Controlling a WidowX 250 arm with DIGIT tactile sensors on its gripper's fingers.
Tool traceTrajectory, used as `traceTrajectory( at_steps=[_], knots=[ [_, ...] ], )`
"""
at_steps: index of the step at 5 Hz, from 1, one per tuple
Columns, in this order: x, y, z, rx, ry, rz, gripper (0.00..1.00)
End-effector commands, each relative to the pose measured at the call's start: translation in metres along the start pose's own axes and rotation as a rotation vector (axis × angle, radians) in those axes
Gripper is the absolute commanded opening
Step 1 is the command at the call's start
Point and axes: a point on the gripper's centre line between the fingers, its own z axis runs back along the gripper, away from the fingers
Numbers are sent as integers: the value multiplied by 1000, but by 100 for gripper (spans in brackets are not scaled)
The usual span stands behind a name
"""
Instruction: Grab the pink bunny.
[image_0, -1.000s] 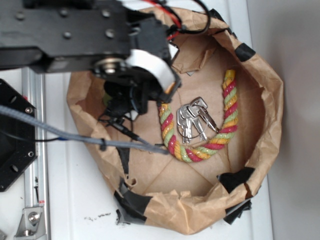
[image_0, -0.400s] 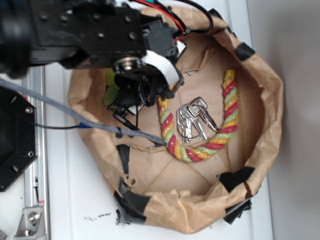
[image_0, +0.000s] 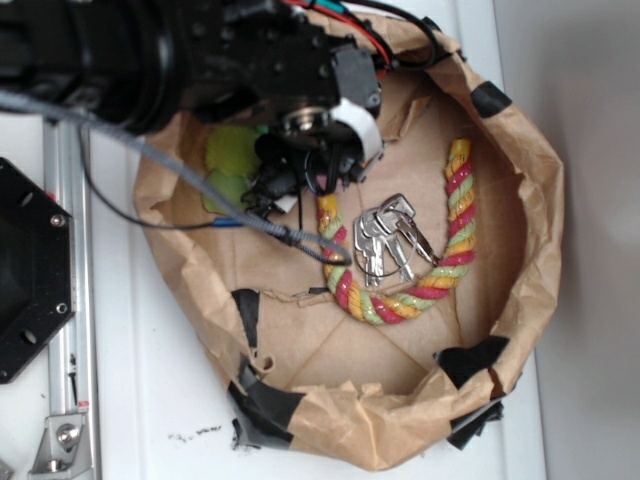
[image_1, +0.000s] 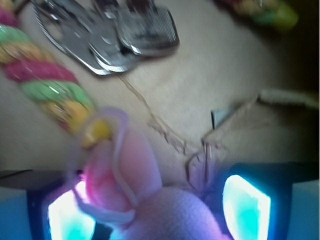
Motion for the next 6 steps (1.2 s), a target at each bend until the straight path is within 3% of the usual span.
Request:
traceTrajectory(
  at_steps=[1,2,5,6],
  knots=[
    [-41,12,3,34,150,202,100],
    [-40,18,3,52,153,255,0],
    [-42,15,-5,58,170,256,0],
    [-23,16,36,76,98,309,0]
  ],
)
